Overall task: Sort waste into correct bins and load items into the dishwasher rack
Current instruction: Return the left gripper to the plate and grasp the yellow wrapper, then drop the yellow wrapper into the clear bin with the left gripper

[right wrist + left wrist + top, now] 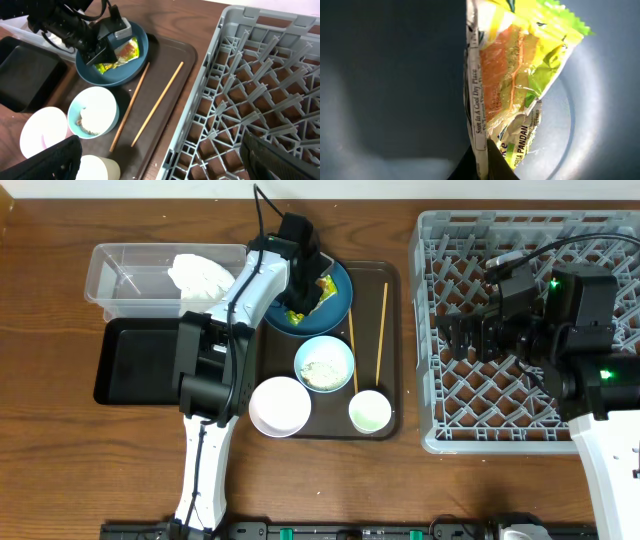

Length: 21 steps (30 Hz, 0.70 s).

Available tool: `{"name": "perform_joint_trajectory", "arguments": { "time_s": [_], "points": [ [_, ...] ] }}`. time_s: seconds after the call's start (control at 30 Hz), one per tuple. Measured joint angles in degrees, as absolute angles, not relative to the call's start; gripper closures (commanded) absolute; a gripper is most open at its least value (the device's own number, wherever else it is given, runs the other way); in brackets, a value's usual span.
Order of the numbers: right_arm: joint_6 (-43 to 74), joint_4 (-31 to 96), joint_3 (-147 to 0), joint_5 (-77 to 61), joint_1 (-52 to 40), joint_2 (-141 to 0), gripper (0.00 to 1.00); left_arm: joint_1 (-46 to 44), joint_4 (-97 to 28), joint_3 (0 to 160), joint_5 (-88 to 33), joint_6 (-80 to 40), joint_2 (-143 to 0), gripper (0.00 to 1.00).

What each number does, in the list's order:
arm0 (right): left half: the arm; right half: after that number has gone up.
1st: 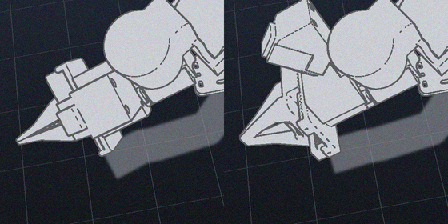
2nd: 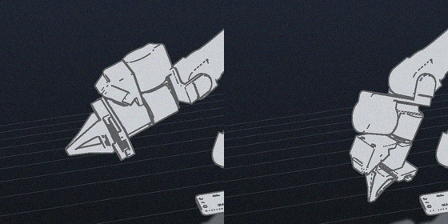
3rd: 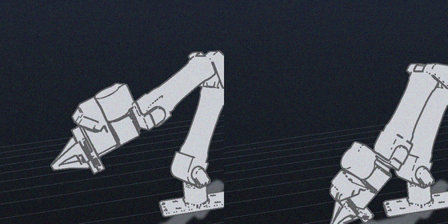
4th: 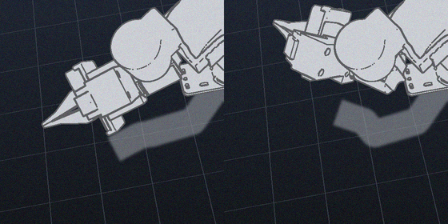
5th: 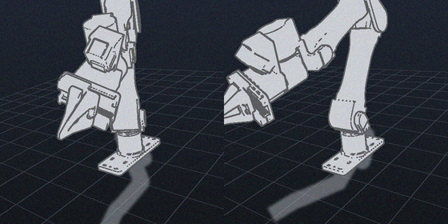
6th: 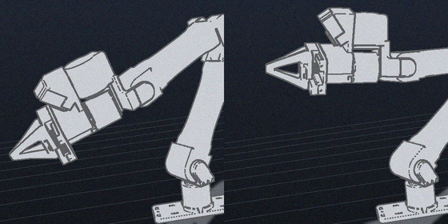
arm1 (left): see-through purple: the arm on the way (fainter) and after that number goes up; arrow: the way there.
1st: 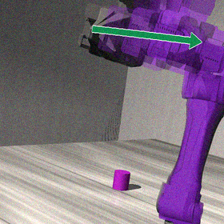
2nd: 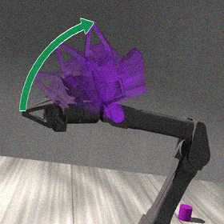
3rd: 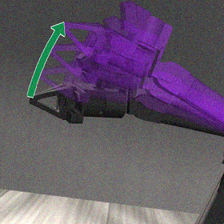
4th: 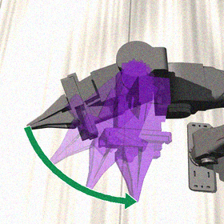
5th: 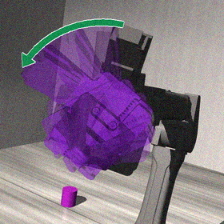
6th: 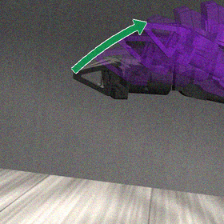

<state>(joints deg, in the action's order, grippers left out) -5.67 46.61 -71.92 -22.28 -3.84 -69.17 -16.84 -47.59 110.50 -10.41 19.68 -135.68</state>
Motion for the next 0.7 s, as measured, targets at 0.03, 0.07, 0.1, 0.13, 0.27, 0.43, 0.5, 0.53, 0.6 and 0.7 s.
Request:
{"name": "perform_joint_trajectory", "arguments": {
  "time_s": [0.03, 0.07, 0.1, 0.13, 0.27, 0.43, 0.5, 0.53, 0.6, 0.7],
  "points": [
    [-5.7, 46.6, -71.9, -22.3, -3.8, -69.2, 0.01, -16.8, -47.6, 110.5, -10.4, 18.1, -135.7, 0.94],
    [-5.7, 46.6, -71.9, -22.3, -3.8, -69.2, 0.01, -16.8, -47.6, 110.5, -10.5, 16.7, -135.6, 0.94],
    [-5.7, 46.6, -71.9, -22.3, -3.8, -69.2, 0.01, -16.8, -47.7, 110.5, -10.5, 14.9, -135.5, 0.94],
    [-5.7, 46.6, -71.9, -22.3, -3.8, -69.2, 0.01, -16.8, -47.8, 110.5, -10.5, 13.6, -135.2, 0.94],
    [-5.7, 46.6, -71.9, -22.3, -3.8, -69.2, 0.01, -16.5, -48.9, 110.5, -10.6, 7.4, -131.6, 0.94],
    [-5.7, 46.6, -71.9, -22.3, -3.8, -69.2, 0.01, -13.5, -50.5, 110.5, -10.3, 1.7, -121.8, 0.94],
    [-5.7, 46.6, -71.9, -22.3, -3.8, -69.2, 0.01, -11.6, -51.6, 110.7, -9.5, -0.1, -118.5, 0.94],
    [-5.7, 46.6, -71.9, -22.3, -3.8, -69.2, 0.01, -10.4, -52.3, 110.9, -8.5, -1.0, -117.0, 0.94],
    [-5.7, 46.6, -71.9, -22.3, -3.8, -69.2, 0.01, -8.0, -53.6, 111.4, -6.4, -2.4, -115.2, 0.94],
    [-5.7, 46.5, -71.9, -22.3, -3.8, -69.2, 0.01, -4.8, -55.5, 111.5, -3.3, -4.3, -115.1, 0.94]
  ]
}}
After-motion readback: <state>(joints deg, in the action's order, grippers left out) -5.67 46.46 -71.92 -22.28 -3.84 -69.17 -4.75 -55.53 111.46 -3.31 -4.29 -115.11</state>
